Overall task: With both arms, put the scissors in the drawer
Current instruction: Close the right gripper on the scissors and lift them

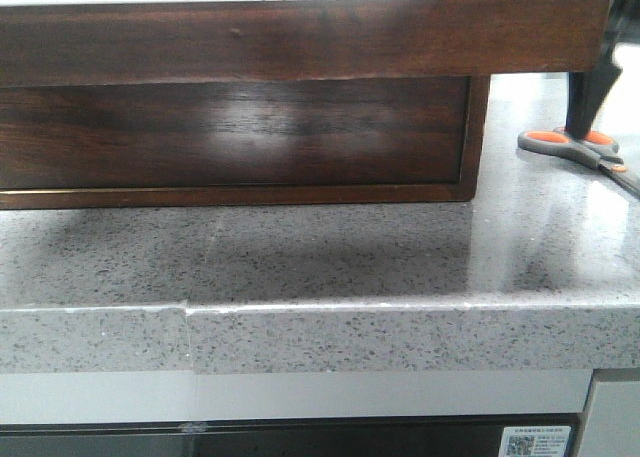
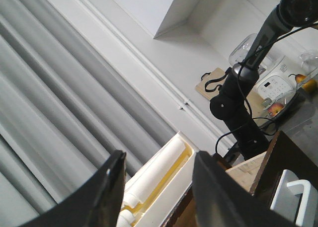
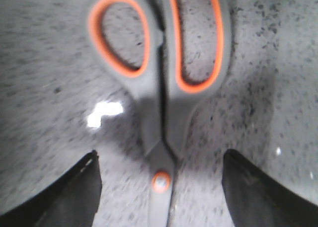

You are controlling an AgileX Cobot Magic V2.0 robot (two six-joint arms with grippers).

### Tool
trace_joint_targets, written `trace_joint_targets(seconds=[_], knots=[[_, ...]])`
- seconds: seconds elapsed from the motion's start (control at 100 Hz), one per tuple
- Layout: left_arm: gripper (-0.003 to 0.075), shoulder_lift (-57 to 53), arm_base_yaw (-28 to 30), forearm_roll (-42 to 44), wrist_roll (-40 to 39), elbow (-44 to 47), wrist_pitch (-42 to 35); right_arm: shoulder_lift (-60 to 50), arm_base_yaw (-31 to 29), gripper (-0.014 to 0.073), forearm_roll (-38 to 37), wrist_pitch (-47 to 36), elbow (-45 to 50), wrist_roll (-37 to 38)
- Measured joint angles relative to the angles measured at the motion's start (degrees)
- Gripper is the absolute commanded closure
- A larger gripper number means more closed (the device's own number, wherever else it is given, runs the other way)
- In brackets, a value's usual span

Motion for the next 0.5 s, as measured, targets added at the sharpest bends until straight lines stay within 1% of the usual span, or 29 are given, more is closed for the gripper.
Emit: trace_joint_targets(seconds=[0.19, 0.4, 0.47, 0.5], knots=[[0.0427, 0.0, 0.0, 0.0, 0.0, 0.0, 0.02, 2.84, 0.25, 0.0132, -0.71, 0.81, -1.12, -0.09], [0.0427, 0.0, 0.0, 0.0, 0.0, 0.0, 0.02, 3.11, 0.37, 0.0135, -1.08, 0.98, -1.48, -0.09], [0.0427, 0.0, 0.0, 0.0, 0.0, 0.0, 0.02, 3.11, 0.6, 0.0165, -1.18, 1.08, -1.48, -0.09], [0.0427, 0.0, 0.0, 0.0, 0.0, 0.0, 0.02, 3.11, 0.7, 0.0192, -1.42, 1.08, -1.48, -0.09]])
